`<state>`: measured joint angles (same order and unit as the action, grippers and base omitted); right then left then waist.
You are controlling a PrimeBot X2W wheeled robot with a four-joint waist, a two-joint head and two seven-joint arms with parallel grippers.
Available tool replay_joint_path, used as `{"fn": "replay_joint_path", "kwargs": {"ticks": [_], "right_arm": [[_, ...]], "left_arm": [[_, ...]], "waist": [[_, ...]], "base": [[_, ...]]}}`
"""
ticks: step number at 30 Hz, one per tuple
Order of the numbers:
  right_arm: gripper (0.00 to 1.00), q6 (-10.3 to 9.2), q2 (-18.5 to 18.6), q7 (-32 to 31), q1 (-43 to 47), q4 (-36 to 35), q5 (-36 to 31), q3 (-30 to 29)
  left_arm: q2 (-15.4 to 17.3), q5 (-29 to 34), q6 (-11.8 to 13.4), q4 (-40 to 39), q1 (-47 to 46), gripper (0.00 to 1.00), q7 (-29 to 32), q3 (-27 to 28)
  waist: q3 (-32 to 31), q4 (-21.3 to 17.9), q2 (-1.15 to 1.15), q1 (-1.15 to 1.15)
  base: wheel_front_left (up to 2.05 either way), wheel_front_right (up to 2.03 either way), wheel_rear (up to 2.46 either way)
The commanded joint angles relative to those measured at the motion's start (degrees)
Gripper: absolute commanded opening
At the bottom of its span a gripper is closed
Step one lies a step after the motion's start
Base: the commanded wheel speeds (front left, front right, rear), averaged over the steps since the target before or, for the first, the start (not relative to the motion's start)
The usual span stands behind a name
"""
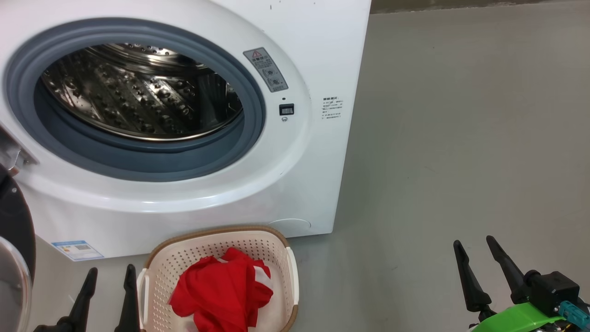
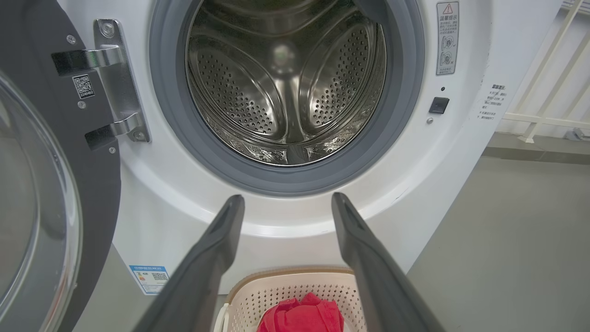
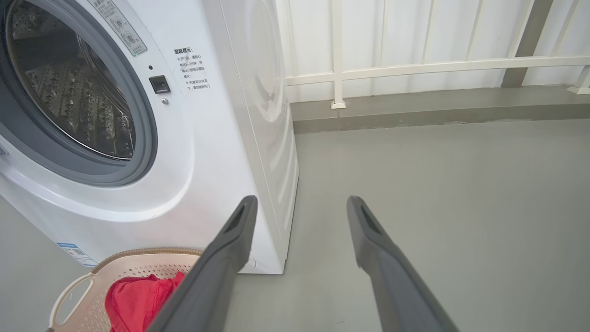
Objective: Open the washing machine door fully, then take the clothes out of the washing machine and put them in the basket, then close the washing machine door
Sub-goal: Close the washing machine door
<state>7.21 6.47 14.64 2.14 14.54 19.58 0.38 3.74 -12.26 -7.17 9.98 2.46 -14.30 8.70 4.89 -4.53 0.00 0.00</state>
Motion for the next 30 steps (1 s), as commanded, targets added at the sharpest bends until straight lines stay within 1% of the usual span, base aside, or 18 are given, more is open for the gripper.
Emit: {"fn": "replay_joint_path", "kwargs": {"ticks": [1,25,30], "right_arm": [[1.00,0.28,0.6,0.4,-1.4,-1.5,-0.3,0.8],[1.00,0.28,0.4,0.4,-1.6,-1.8,-0.4,0.9],[1.00,0.28,0.4,0.4,-1.6,-1.7,-0.4,0.8]], "left_arm": [[0.7,-0.2,-0.3,-1.7,-1.3,1.00,-0.7,1.9],[0.9,-0.1,-0.3,-2.2,-1.3,1.00,-0.7,2.0],[0.8,0.2,-0.3,-2.0,-1.3,1.00,-0.7,2.1]], "waist": [[0.0,0.0,0.00,0.00],[0.6,-0.1,0.00,0.00],[0.6,-0.1,0.00,0.00]], "base": [[0.00,0.00,0.00],[0.00,0.00,0.00],[-0.39,0.39,0.00]]}}
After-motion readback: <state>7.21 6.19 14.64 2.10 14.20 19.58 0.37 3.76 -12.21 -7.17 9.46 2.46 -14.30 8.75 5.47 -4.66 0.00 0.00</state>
